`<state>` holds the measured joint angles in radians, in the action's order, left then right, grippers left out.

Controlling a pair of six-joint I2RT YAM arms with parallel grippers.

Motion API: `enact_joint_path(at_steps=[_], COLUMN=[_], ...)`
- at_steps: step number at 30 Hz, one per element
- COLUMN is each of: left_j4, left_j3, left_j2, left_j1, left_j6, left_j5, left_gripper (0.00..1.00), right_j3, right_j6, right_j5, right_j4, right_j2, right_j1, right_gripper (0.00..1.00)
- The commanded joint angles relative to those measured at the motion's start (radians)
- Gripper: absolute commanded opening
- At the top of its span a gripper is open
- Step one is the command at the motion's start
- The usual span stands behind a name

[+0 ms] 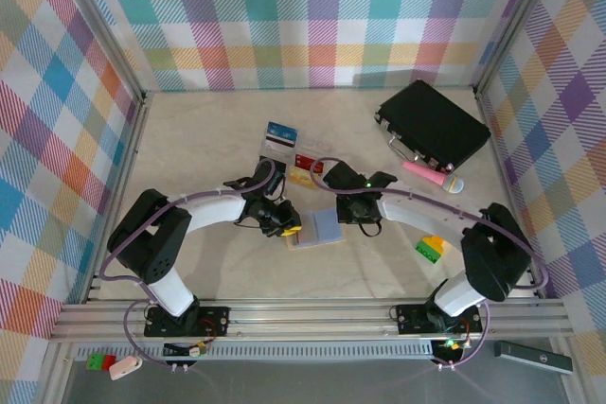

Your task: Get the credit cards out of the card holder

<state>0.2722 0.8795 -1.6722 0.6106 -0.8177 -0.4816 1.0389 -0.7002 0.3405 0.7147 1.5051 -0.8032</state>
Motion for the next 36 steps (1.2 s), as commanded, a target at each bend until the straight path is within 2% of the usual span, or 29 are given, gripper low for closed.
enact_joint_path(at_steps=[1,5,11,20,25,29,36], left_j4=[0.041,0.030,0.023,0.015,0.039,0.060,0.061], left_j3=[0.046,0.059,0.036,-0.103,-0.137,-0.137,-0.142], left_j2=[-0.025,-0.048,-0.011,0.116,0.165,0.180,0.180], left_j1=[0.020,0.023,-0.010,-0.222,-0.307,-0.328,-0.330], left_j6=[0.027,0.019,-0.009,-0.023,0.002,0.019,0.022], left_j5=[-0.025,-0.031,-0.009,-0.052,-0.061,-0.061,-0.061], left_gripper=[0.20,0.20,0.23,0.29,0.31,0.31,0.32], right_j3=[-0.027,-0.039,-0.013,0.207,0.293,0.305,0.293], right_j6=[-0.018,-0.008,0.063,0.174,0.178,0.183,0.176], right_j5=[0.004,-0.035,-0.130,-0.124,-0.153,-0.205,-0.196], right_j4=[-0.053,-0.083,-0.092,-0.010,-0.003,-0.024,-0.003], right_j2=[-0.059,-0.079,-0.018,0.252,0.369,0.414,0.456], right_j1=[0.002,0.006,-0.003,-0.154,-0.194,-0.200,-0.198], right_gripper=[0.46,0.46,0.45,0.39,0.36,0.36,0.38])
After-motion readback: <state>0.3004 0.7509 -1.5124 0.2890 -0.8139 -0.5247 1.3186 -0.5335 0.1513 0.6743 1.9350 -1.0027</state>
